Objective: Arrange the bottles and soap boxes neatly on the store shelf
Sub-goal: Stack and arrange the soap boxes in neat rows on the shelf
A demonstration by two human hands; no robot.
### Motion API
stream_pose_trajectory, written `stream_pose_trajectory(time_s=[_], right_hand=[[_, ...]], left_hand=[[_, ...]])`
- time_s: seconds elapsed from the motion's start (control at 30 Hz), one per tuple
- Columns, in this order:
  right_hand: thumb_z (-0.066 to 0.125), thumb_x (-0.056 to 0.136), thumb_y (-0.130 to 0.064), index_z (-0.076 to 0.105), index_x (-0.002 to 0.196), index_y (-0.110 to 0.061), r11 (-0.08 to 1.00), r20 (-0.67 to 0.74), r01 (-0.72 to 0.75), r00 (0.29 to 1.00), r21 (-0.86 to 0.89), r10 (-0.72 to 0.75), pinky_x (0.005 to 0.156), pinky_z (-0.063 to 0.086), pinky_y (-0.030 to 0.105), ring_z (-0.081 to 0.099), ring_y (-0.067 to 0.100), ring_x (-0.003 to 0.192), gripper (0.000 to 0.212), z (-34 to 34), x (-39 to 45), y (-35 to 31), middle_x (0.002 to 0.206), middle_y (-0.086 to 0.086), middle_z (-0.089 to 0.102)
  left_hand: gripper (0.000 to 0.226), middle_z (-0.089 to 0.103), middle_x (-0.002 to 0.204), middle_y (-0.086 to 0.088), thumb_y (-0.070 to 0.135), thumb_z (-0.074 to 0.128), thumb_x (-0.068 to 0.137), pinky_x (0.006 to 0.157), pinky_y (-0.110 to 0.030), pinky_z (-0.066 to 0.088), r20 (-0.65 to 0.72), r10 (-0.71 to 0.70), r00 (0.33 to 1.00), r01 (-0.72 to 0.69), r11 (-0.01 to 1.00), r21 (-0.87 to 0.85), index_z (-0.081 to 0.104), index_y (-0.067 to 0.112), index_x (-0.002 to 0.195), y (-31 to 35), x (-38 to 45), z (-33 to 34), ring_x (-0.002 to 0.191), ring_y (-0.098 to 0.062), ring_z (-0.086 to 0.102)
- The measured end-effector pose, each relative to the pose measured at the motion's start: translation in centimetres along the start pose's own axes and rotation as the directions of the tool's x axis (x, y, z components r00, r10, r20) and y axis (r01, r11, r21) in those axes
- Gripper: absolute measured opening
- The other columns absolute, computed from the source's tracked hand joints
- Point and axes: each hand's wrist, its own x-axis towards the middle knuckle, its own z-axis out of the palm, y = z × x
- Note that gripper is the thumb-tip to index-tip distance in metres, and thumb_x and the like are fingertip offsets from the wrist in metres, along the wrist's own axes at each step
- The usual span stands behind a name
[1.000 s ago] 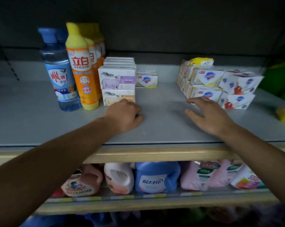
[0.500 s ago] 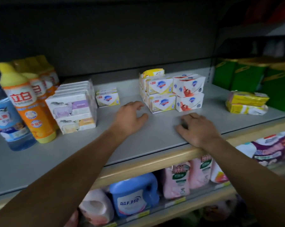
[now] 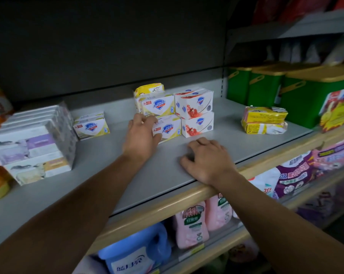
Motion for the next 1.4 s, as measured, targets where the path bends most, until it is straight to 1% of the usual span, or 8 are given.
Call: stream_pose_trajectory(time_s=[0.3,0.47,0.7,0.9,1.03,1.1,1.27,1.4], right_hand=[[0.041,0.088,-0.057,0.053,0.129,-0.026,1.000,0.015,-0.024,1.000,0.020,0.024,0.101,0.035,0.039,0.045,0.027,0.122,0.052,-0.1,0.0,0.1,0.129,0.000,0.053],[0.067,0.081,-0.046,0.042,0.141,-0.029,0.952,-0.099,0.110,0.991,0.287,-0.085,0.101,0.032,0.022,0.041,0.018,0.131,0.067,-0.9,-0.5,-1.9,0.142,-0.005,0.045],[0.079,0.072,-0.007,0.042,0.144,-0.026,0.675,-0.045,0.355,0.901,0.647,-0.431,0.100,0.041,0.019,0.051,0.006,0.119,0.083,0.0,-0.4,-12.4,0.137,-0.006,0.044],[0.080,0.075,-0.004,0.051,0.132,-0.034,0.485,-0.031,0.163,0.963,0.859,-0.267,0.072,0.048,0.011,0.066,-0.003,0.081,0.070,2.2,0.5,-13.1,0.107,-0.009,0.068],[0.074,0.085,-0.024,0.063,0.114,-0.022,0.319,-0.044,0.055,0.998,0.946,-0.039,0.070,0.053,0.024,0.069,0.013,0.075,0.031,2.4,1.4,-12.5,0.107,0.005,0.070],[0.067,0.080,-0.050,0.067,0.101,-0.016,0.262,0.039,-0.050,0.998,0.964,0.049,0.056,0.053,0.030,0.068,0.022,0.059,0.040,2.3,1.6,-12.7,0.092,0.013,0.073],[0.038,0.073,-0.081,0.070,0.084,-0.016,0.484,0.147,-0.142,0.989,0.863,0.028,0.040,0.042,0.022,0.062,0.019,0.047,0.074,1.9,1.8,-13.2,0.065,0.011,0.071],[0.040,0.076,-0.077,0.071,0.086,-0.018,0.489,0.127,-0.125,0.991,0.863,0.029,0.043,0.041,0.024,0.058,0.017,0.046,0.067,2.1,1.9,-13.1,0.063,0.012,0.067]], left_hand=[[0.014,0.066,0.105,-0.005,0.011,0.067,0.086,0.065,-0.014,0.047,0.036,-0.142,0.989,0.146,0.933,-0.330,0.065,0.016,0.098,-1.1,-2.4,-4.4,0.083,-0.020,0.065],[0.020,0.071,0.090,-0.011,0.002,0.066,0.087,0.053,-0.030,0.056,0.186,-0.287,0.940,0.330,0.620,-0.712,0.070,0.021,0.081,-4.4,-6.9,-9.3,0.074,-0.022,0.069],[0.017,0.076,0.084,-0.010,0.001,0.066,0.086,0.072,-0.035,0.057,0.172,-0.395,0.902,0.350,0.439,-0.827,0.076,0.014,0.083,-8.4,-10.2,-11.7,0.078,-0.022,0.071],[0.021,0.076,0.089,-0.005,0.006,0.064,0.089,0.085,-0.048,0.054,0.156,-0.430,0.890,0.342,0.399,-0.851,0.076,0.021,0.083,-9.7,-9.4,-11.6,0.088,-0.026,0.070],[0.032,0.072,0.100,-0.013,0.015,0.069,0.077,0.083,-0.045,0.057,0.261,-0.343,0.902,0.340,0.194,-0.920,0.070,0.013,0.109,-9.4,-8.9,-11.9,0.094,-0.032,0.068],[0.043,0.069,0.096,-0.009,0.017,0.071,0.073,0.077,-0.039,0.058,0.265,-0.247,0.932,0.323,0.239,-0.916,0.066,0.014,0.115,-9.1,-9.1,-11.9,0.084,-0.024,0.067],[0.021,0.061,0.064,-0.015,0.030,0.066,0.090,0.056,-0.034,0.054,0.096,-0.214,0.972,0.215,0.653,-0.726,0.069,0.017,0.106,-8.8,-9.6,-11.7,0.051,-0.019,0.058],[0.028,0.062,0.057,-0.003,0.032,0.066,0.090,0.050,-0.032,0.054,0.122,-0.235,0.964,0.245,0.619,-0.747,0.066,0.021,0.116,-8.9,-9.7,-11.9,0.047,-0.020,0.056]])
